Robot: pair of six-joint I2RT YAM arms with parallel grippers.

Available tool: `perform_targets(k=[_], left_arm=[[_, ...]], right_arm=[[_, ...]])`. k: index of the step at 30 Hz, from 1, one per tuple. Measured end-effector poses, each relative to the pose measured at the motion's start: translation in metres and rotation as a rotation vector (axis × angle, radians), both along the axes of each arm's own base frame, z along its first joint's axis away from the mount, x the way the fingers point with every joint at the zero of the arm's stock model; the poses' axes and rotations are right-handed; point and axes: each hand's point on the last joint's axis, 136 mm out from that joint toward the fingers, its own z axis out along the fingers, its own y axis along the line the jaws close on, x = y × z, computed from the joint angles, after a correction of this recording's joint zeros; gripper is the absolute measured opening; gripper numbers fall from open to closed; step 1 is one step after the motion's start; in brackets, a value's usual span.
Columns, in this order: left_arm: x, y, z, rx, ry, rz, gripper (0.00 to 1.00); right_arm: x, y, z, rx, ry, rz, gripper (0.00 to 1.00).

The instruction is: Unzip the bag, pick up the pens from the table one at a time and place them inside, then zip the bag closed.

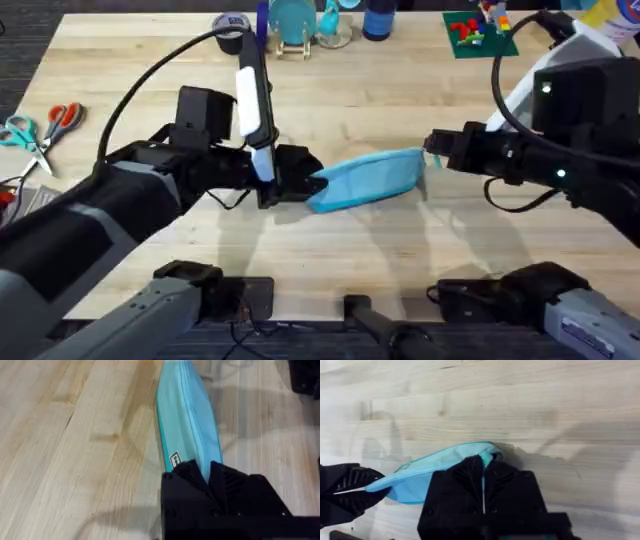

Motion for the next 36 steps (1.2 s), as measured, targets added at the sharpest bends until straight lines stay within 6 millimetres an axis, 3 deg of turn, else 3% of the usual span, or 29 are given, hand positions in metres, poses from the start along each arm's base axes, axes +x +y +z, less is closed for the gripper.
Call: perform_targets(k=[10,21,31,32,36], left_arm=[[-0.003,-0.004,0.003,-0.016,-0.001,-0.018,0.043],[-0.003,-0.004,0.002,-0.015,-0.002,-0.020,0.043],[-0.003,-0.004,0.002,-0.014,0.000,-0.019,0.043],[-0.003,-0.003,0.002,-0.012,0.001,-0.018,0.043],[-0.003,-0.002,0.001,-0.010,0.006,-0.012,0.043]], right_arm=[[-0.009,-0.021,-0.016,-0.051,0.092,-0.139,0.032],[-0.006,-0.026,-0.063,-0.065,0.312,-0.301,0.031],[-0.002,-0.026,-0.053,-0.053,0.282,-0.313,0.035],[-0.001,-0.028,-0.050,-0.062,0.270,-0.314,0.137],[0.011,-0.049,-0.029,-0.128,0.169,-0.354,0.720]])
